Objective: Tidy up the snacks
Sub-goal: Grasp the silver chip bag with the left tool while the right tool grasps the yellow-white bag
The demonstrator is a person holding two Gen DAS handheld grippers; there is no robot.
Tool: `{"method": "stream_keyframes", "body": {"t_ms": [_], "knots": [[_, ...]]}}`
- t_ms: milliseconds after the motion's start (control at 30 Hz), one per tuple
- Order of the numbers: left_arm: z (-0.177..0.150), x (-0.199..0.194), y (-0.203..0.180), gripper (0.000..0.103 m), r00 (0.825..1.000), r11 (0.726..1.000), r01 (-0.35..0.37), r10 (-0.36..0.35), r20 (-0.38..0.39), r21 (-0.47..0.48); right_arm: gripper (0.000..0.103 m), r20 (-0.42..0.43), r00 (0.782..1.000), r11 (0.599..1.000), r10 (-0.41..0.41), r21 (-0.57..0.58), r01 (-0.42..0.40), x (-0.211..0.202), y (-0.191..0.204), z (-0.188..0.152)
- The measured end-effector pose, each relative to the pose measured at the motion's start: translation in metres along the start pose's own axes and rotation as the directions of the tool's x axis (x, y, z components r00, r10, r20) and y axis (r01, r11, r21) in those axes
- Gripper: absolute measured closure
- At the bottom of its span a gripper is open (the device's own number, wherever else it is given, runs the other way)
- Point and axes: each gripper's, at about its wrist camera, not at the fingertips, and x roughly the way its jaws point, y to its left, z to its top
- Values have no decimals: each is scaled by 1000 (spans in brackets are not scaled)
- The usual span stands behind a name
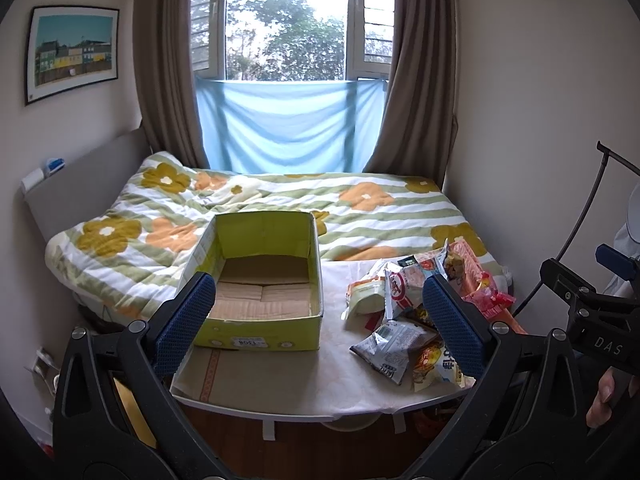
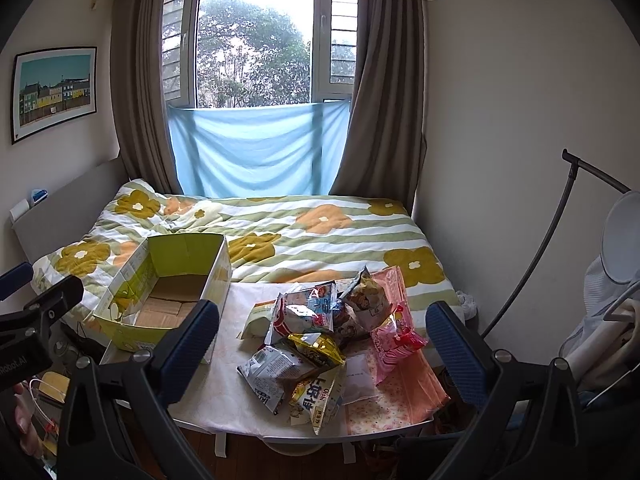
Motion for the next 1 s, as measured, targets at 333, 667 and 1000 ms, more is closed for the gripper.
{"method": "stream_keyframes", "body": {"t_ms": [333, 667, 1000], "knots": [[-2, 22, 0, 0, 994, 997, 72, -72, -78, -4, 0, -55, 998, 999, 2, 37, 0, 13, -19, 4], [-43, 117, -27, 0, 939, 968, 233, -200, -280, 89, 0, -209, 975, 995, 82, 65, -69, 78, -44, -44], [-101, 231, -83, 0, 851, 916, 361, -245, -465, 177, 0, -431, 850, 941, 304, 274, -197, 188, -69, -110]]}}
